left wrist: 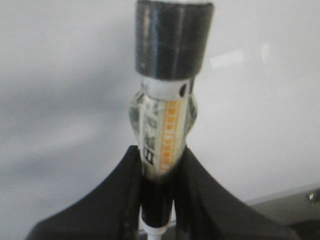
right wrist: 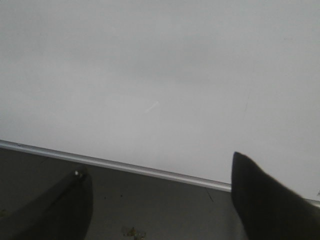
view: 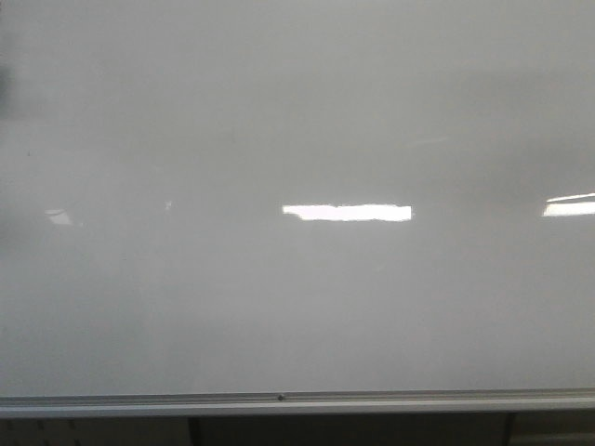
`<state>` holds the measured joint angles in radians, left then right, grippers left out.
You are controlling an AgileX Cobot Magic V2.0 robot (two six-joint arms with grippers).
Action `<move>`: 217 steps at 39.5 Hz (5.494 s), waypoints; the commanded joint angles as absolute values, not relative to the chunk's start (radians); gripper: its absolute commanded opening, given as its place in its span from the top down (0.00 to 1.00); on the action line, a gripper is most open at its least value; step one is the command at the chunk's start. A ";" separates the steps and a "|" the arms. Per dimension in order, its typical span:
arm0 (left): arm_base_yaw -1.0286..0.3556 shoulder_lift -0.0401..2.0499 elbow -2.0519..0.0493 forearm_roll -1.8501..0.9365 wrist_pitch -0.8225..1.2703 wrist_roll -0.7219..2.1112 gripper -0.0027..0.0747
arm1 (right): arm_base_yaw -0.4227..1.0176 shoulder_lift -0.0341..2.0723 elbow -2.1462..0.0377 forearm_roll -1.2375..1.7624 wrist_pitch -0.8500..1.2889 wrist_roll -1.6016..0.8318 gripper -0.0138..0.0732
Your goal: Write number 2 on whiteboard
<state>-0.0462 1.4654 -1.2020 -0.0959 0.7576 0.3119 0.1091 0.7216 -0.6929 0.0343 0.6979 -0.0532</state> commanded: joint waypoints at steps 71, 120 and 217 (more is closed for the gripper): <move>-0.740 1.282 -1.241 -0.222 1.004 0.704 0.99 | 0.676 1.394 -1.386 0.552 0.978 -0.948 0.57; -0.296 0.939 -1.056 -0.319 0.993 0.511 0.30 | 0.260 1.085 -1.239 0.366 1.040 -0.496 0.78; -0.269 0.901 -1.028 -0.329 0.890 0.511 0.30 | 0.144 1.387 -0.870 0.381 0.108 -0.497 0.78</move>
<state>-0.2725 0.9070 -1.0016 -0.3001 0.9481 0.5204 0.1581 1.4125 -0.8333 0.3721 0.1645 -0.4855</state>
